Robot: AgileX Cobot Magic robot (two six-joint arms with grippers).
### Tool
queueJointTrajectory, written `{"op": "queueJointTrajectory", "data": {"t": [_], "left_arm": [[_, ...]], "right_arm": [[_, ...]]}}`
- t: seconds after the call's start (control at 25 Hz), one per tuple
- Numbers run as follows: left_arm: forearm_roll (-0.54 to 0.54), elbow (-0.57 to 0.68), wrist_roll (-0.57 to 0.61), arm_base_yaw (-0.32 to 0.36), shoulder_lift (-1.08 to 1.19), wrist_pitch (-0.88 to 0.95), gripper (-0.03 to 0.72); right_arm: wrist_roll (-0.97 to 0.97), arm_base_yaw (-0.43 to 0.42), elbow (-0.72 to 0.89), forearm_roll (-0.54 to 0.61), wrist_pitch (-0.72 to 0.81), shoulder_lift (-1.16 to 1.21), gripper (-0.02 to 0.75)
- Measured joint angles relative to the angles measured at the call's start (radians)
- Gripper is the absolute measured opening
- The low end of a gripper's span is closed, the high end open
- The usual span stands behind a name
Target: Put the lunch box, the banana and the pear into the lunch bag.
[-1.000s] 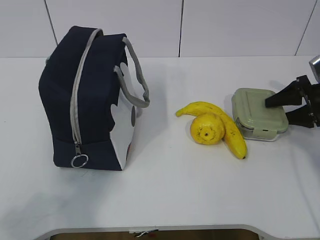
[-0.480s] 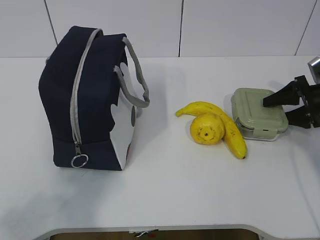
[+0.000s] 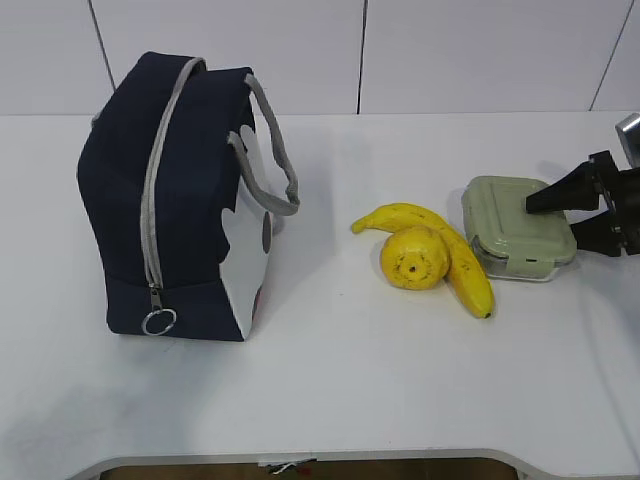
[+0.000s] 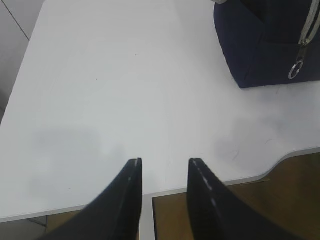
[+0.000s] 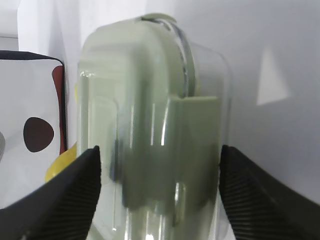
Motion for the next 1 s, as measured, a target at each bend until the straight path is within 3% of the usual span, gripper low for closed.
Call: {"op": "queueJointTrajectory", "data": {"t": [0.4, 0.64, 1.0], "left_arm": [[0.000, 0.000, 0.000, 0.000, 0.000, 0.000, 0.240], [0.000, 0.000, 0.000, 0.000, 0.000, 0.000, 0.240], [0.000, 0.000, 0.000, 0.000, 0.000, 0.000, 0.240]], "right_arm": [[-0.002, 0.000, 0.000, 0.013, 0.000, 0.013, 0.511], [-0.002, 0.000, -0.004, 0.017, 0.002, 0.014, 0.428], [-0.002, 0.000, -0.004, 0.017, 0.002, 0.014, 0.408]]}}
